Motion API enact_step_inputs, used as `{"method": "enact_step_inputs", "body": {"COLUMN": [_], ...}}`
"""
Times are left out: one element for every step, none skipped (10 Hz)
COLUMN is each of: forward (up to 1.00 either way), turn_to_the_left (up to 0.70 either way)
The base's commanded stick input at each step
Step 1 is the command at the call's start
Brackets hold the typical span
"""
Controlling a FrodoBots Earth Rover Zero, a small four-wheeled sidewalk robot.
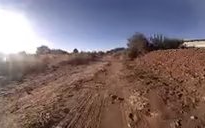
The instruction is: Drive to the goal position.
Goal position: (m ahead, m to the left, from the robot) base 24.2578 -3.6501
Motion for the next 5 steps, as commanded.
{"method": "enact_step_inputs", "body": {"forward": [0.50,0.50,0.50,0.50,0.50], "turn_to_the_left": [0.00,0.00,0.00,0.00,0.00]}}
